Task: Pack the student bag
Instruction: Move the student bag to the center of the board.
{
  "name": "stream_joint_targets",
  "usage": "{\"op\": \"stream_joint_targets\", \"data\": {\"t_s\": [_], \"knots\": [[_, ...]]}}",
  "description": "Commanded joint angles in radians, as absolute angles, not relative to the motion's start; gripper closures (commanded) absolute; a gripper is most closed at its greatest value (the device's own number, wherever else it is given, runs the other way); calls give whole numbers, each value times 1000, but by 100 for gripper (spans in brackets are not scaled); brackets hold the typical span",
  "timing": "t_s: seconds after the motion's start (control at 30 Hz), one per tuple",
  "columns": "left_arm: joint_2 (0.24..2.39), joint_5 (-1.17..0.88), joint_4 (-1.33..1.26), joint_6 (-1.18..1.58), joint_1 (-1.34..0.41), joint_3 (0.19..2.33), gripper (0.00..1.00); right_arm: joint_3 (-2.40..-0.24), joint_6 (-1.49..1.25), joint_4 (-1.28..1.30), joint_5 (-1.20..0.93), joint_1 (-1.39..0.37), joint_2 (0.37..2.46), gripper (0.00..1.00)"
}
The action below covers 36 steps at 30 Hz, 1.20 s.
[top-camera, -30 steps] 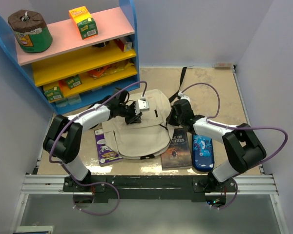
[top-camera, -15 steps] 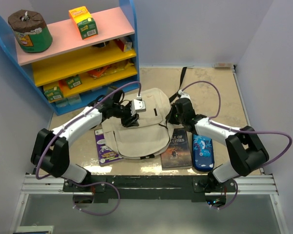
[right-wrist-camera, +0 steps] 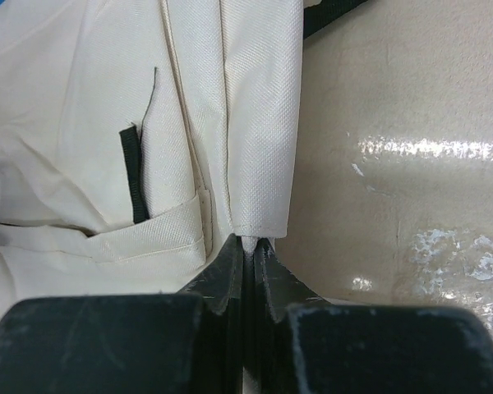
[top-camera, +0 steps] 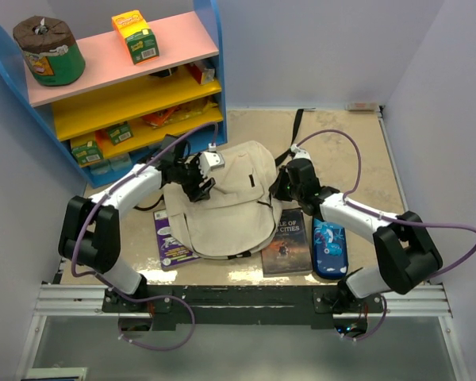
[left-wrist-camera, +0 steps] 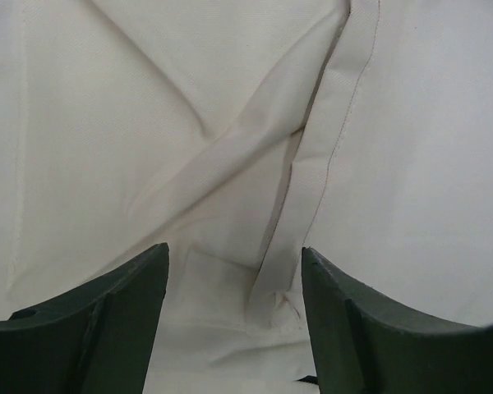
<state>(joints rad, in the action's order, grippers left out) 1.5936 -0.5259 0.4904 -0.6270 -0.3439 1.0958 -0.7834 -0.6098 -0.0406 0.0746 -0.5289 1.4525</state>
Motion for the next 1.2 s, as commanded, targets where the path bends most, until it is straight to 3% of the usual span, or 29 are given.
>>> {"op": "stream_joint_targets", "data": {"t_s": [0.0,0.2,0.4,0.73,0.83,1.1,1.17], "knots": [[1585,-578,508,-670,-336,1089,30,-795,-598,-78,57,-529,1419,100],[1600,-702,583,-722,-345,1077,35,-793,-598,-83,54,-528,1419,100],[1600,-666,565,-730,-365,1028,39,-779,-600,-89,55,-528,1407,100],[1519,-655,517,-663,-388,1011,88,-767,-603,-98,55,-528,1388,100],[1474,-670,567,-658,-429,1017,96,-765,-598,-98,60,-528,1382,100],[1414,-741,681,-653,-505,1014,99,-765,-594,-101,52,-528,1381,100],[1413,-729,686,-660,-509,1000,83,-764,-595,-109,41,-528,1384,100]]}}
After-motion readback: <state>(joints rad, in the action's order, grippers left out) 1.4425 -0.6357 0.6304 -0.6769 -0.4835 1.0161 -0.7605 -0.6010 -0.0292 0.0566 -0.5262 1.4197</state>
